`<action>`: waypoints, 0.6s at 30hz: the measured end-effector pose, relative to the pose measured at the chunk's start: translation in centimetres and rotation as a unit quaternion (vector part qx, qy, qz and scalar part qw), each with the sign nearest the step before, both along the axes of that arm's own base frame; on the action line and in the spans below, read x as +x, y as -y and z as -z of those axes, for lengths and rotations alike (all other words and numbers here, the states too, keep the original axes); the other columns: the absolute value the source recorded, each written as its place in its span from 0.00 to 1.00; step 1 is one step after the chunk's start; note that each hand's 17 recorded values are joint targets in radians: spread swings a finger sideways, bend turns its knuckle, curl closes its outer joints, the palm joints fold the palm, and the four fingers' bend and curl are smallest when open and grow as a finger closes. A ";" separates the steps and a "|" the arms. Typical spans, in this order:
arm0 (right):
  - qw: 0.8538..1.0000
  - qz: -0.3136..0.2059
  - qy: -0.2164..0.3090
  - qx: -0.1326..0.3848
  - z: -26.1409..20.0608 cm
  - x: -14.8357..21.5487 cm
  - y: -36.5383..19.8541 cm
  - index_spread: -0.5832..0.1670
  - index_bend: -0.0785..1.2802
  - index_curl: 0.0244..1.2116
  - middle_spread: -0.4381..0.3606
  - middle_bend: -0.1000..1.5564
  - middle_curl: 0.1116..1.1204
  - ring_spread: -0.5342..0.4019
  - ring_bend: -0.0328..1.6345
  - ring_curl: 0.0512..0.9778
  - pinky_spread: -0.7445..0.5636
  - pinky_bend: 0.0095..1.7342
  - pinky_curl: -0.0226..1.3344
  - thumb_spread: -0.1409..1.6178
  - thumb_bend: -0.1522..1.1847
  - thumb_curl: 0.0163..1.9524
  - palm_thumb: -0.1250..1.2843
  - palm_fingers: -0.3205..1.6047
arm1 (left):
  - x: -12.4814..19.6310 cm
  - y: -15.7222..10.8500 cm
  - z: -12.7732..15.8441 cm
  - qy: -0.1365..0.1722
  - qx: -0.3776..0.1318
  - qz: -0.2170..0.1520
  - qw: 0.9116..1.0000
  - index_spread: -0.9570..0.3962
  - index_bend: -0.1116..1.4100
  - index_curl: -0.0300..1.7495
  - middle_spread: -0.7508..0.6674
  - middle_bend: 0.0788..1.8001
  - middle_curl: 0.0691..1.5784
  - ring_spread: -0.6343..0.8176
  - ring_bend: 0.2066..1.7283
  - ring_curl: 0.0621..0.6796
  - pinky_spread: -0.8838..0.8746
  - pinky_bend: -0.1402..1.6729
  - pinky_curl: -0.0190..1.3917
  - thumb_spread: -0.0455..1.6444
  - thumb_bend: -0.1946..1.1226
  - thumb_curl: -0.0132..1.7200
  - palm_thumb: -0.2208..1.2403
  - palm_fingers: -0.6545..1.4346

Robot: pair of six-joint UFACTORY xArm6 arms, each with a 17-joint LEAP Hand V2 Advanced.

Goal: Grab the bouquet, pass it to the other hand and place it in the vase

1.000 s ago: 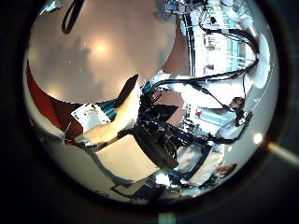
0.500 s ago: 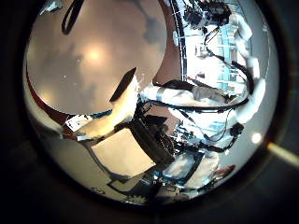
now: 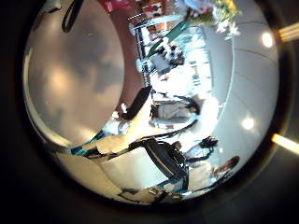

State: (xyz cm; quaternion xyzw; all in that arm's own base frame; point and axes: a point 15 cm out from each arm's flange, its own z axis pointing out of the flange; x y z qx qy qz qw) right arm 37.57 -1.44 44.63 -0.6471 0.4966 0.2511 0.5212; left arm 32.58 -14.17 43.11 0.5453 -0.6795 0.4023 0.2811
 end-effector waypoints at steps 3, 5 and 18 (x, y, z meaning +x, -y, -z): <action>0.999 -0.036 -0.002 0.017 0.5 -0.5 -2.5 0.42 0.87 0.81 0.37 0.87 0.75 0.37 0.91 0.67 0.46 0.82 0.51 0.59 0.19 0.55 0.90 0.74 | 0.1 -0.4 -0.7 0.008 -0.037 0.001 0.999 0.70 0.18 0.27 0.58 0.12 0.27 0.59 0.30 0.06 0.61 0.21 0.25 0.61 0.12 0.18 0.25 0.51; 0.998 -0.059 -0.006 0.029 1.3 -0.9 -4.3 0.43 0.88 0.81 0.37 0.87 0.74 0.37 0.91 0.68 0.46 0.81 0.52 0.59 0.19 0.56 0.90 0.74 | -0.2 -0.1 -1.3 0.005 -0.062 0.010 0.998 0.71 0.18 0.27 0.59 0.11 0.27 0.60 0.31 0.06 0.62 0.22 0.26 0.60 0.12 0.19 0.25 0.50; 0.986 -0.163 -0.014 0.030 1.9 -2.5 -12.5 0.44 0.89 0.80 0.38 0.88 0.72 0.37 0.90 0.69 0.45 0.78 0.59 0.60 0.19 0.62 0.89 0.74 | -1.0 2.3 -4.8 -0.029 -0.185 0.084 0.979 0.81 0.17 0.23 0.71 0.11 0.24 0.71 0.34 0.09 0.70 0.26 0.27 0.55 0.12 0.19 0.23 0.45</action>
